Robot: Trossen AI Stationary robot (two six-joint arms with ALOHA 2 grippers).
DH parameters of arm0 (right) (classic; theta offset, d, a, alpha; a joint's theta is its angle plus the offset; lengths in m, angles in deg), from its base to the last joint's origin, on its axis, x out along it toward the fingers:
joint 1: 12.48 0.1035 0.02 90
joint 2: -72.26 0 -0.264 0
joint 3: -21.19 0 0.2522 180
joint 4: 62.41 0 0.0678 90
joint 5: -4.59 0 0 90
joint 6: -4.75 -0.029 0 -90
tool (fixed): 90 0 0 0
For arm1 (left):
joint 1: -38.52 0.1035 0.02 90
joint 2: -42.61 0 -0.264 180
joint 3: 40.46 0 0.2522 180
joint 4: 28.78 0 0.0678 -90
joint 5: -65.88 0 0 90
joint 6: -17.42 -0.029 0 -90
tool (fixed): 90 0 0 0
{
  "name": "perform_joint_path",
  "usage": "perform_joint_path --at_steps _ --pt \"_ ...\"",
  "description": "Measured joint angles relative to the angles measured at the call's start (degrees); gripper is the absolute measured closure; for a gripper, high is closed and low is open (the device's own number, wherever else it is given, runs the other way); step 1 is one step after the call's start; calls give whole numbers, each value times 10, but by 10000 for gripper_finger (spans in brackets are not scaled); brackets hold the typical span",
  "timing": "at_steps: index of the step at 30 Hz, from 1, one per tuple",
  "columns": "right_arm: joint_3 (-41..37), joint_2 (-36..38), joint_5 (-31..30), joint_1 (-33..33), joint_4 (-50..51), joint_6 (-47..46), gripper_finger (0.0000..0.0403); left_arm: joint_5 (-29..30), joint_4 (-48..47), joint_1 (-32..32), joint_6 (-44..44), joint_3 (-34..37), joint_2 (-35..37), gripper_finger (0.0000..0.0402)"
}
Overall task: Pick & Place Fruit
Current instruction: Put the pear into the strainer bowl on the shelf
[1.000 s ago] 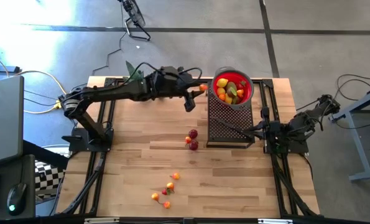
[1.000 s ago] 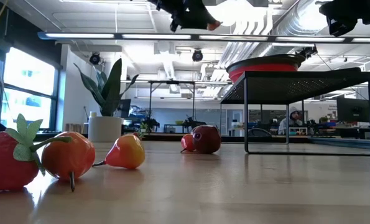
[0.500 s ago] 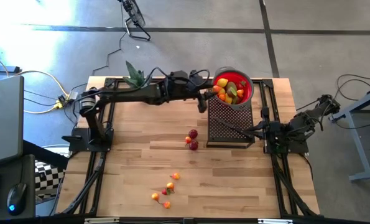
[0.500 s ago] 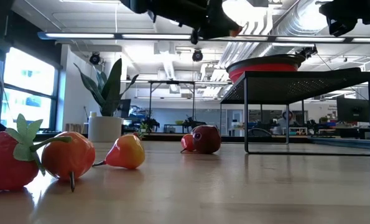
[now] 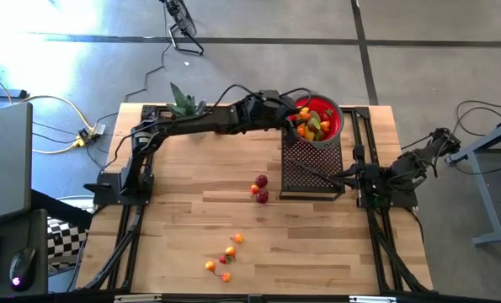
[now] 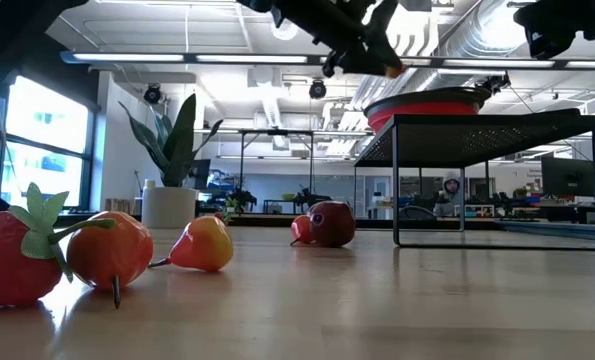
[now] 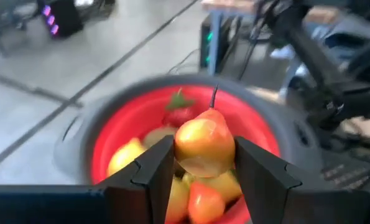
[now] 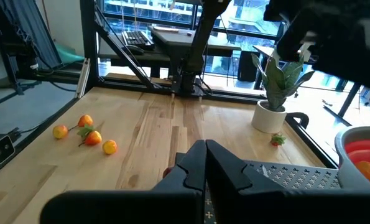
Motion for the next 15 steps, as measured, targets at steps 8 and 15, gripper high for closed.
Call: perform_joint_path --at_steps 8,15 --pt "0 0 0 0 8 1 401 6 -48 -13 10 -8 -1 245" --pt "0 0 0 0 8 0 401 7 -53 -10 9 -8 -1 245"
